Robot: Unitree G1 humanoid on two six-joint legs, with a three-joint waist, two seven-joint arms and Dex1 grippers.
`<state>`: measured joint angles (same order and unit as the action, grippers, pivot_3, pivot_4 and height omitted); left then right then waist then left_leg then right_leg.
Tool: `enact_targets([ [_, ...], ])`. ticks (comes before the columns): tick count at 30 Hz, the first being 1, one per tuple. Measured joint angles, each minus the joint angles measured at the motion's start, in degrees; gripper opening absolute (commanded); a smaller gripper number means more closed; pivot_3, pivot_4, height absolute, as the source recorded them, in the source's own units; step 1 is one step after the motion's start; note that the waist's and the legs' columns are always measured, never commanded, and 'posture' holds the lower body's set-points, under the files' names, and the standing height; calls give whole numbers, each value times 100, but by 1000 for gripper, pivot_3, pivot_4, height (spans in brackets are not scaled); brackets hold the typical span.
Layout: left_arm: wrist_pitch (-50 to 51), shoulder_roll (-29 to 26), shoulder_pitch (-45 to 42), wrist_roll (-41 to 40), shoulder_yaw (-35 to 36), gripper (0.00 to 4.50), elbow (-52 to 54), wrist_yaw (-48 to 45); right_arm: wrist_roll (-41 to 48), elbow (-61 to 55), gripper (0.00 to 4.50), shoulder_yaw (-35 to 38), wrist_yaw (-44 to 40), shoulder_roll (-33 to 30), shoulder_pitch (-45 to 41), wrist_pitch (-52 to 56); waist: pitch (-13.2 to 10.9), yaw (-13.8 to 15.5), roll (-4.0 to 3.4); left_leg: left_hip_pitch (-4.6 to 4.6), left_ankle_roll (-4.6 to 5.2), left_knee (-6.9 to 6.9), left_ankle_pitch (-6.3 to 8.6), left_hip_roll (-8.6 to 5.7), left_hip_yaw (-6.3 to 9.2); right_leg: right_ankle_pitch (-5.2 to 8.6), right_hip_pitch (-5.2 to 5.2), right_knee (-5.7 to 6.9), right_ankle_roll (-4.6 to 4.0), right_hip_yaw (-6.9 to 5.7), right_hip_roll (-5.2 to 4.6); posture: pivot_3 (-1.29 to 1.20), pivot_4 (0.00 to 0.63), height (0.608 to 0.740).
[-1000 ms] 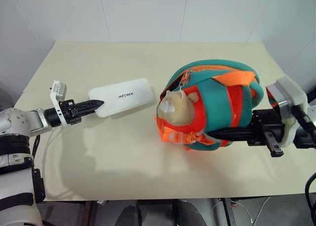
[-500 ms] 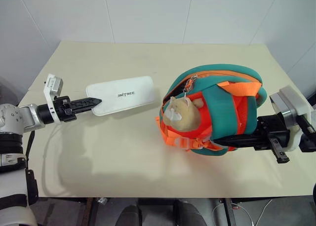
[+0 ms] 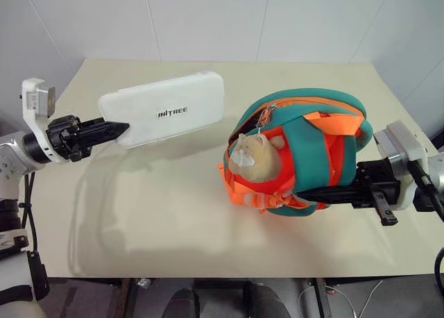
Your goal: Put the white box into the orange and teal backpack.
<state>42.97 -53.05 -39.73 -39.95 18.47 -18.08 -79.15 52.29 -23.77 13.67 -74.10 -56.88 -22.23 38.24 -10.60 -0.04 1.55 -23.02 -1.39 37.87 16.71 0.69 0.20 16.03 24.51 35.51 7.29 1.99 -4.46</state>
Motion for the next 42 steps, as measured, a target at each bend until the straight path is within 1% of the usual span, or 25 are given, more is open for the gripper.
enact_targets([
  [3,-341,-212,-28,109,-203,1219,13,-452,-42,53,629,0,2,0,-11,-48,0,-5,0,0,1,0,0,0,-1,0,0,1,0,0,2,0,150,740],
  [5,-435,-234,-135,128,-333,1219,10,-649,-57,68,629,-1,2,0,-12,-61,0,-3,0,0,2,3,0,0,-1,0,-1,2,0,0,3,0,150,740],
  [11,-735,-343,-856,445,-821,1219,-395,-684,-133,77,629,-47,41,75,-75,-71,0,-4,0,1,8,11,0,-1,0,-1,-5,8,2,0,6,0,150,740],
  [13,-846,-342,-935,552,-955,1219,-574,-685,-150,77,629,-64,59,84,-78,-73,0,-12,0,1,9,11,0,0,0,-1,-5,9,2,0,7,0,150,740],
  [17,-1064,-261,-1188,772,-1236,1219,-996,-686,-165,72,629,-65,110,116,-72,-79,0,-6,1,-1,9,13,0,2,2,-1,-4,9,2,-1,12,0,150,740],
  [20,-1191,-222,-1423,841,-1322,1219,-1142,-690,-172,69,629,-65,131,123,-65,-89,0,-5,1,-2,10,13,1,1,2,-1,-4,8,2,-1,11,0,150,740],
  [35,-1268,121,-1903,788,-1993,1219,-952,-692,-291,67,629,-80,218,194,4,-214,0,13,1,-3,12,20,1,0,3,-2,-6,12,3,0,10,0,150,740],
  [42,-1439,303,-2169,861,-2441,1219,-954,-692,-340,66,629,-126,232,242,5,-220,0,0,1,-3,12,20,0,1,4,-2,-5,12,3,1,12,0,150,740],
])
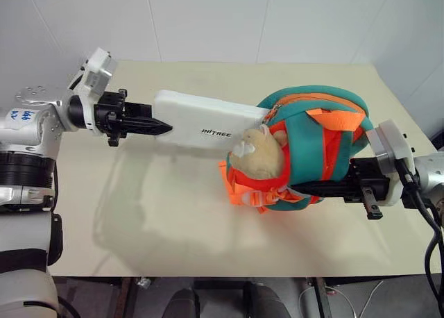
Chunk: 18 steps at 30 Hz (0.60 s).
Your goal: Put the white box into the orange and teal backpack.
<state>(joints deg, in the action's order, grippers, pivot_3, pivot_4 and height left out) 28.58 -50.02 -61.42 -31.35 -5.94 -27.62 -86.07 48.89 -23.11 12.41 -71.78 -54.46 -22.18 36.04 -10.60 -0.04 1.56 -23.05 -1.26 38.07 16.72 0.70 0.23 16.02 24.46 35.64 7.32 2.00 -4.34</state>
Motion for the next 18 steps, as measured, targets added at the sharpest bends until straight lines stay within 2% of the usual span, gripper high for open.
enact_targets([
  [7,-283,170,-454,274,-477,1219,-59,0,-52,-2,629,-65,10,35,2,-6,0,-1,0,0,2,0,-1,-1,-1,0,0,0,0,1,1,0,150,740],
  [18,-425,1349,-1039,1139,-733,1219,-955,8,-169,5,629,-113,50,119,0,-108,0,4,1,-1,8,3,-4,-3,-1,-2,-1,0,3,2,2,0,150,740],
])
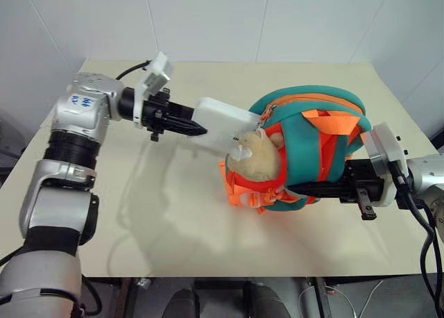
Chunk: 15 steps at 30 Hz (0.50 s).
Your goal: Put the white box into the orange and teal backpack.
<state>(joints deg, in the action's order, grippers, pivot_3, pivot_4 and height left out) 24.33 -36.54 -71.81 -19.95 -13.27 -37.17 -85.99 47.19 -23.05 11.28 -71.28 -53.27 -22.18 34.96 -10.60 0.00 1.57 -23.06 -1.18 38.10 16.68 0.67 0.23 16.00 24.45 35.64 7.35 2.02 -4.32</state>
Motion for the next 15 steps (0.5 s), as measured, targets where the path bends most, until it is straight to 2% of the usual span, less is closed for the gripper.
enact_targets([
  [7,15,800,-335,385,-21,1219,-528,28,-38,-5,629,-106,53,68,-5,-4,0,2,0,0,1,1,-1,-1,0,0,0,1,1,0,0,0,150,740],
  [15,-175,1311,-451,648,44,1219,-900,62,-65,-19,629,-139,121,103,-2,-5,0,10,0,-1,2,2,0,-1,0,-1,0,0,1,0,0,0,150,740],
])
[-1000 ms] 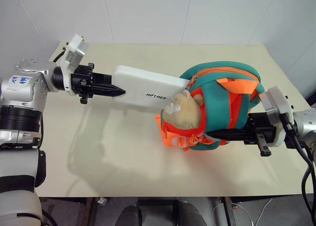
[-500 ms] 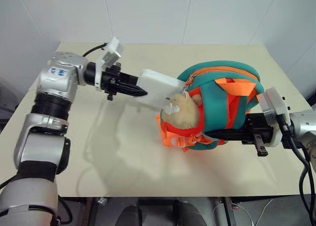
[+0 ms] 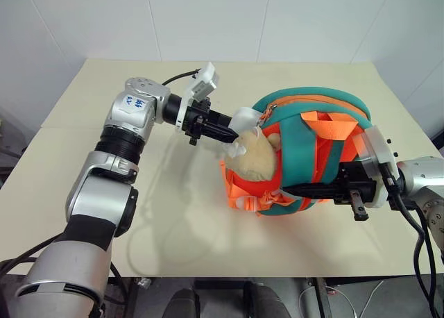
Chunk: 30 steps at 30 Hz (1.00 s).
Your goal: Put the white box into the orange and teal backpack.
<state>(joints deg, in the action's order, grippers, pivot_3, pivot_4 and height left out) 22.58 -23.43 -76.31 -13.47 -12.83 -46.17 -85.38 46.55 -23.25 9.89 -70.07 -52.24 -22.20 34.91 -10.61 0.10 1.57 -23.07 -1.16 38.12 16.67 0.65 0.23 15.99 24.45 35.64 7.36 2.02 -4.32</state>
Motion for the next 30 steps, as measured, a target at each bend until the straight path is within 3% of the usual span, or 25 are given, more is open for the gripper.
enact_targets([
  [11,-273,667,-219,343,47,1219,-473,84,-16,-14,629,-12,75,66,14,-8,0,75,0,-1,0,1,0,-2,0,-1,0,0,2,1,0,0,150,740],
  [21,-269,827,-225,605,47,4301,-540,93,-72,-14,629,-15,100,114,11,-27,0,125,0,-1,1,6,0,-3,-1,-3,0,1,6,3,0,0,150,740],
  [30,-327,999,-278,781,52,4448,-642,282,-131,0,629,-63,140,151,-45,-110,0,139,0,-1,2,12,-1,-5,0,-5,-5,2,9,4,0,0,150,740],
])
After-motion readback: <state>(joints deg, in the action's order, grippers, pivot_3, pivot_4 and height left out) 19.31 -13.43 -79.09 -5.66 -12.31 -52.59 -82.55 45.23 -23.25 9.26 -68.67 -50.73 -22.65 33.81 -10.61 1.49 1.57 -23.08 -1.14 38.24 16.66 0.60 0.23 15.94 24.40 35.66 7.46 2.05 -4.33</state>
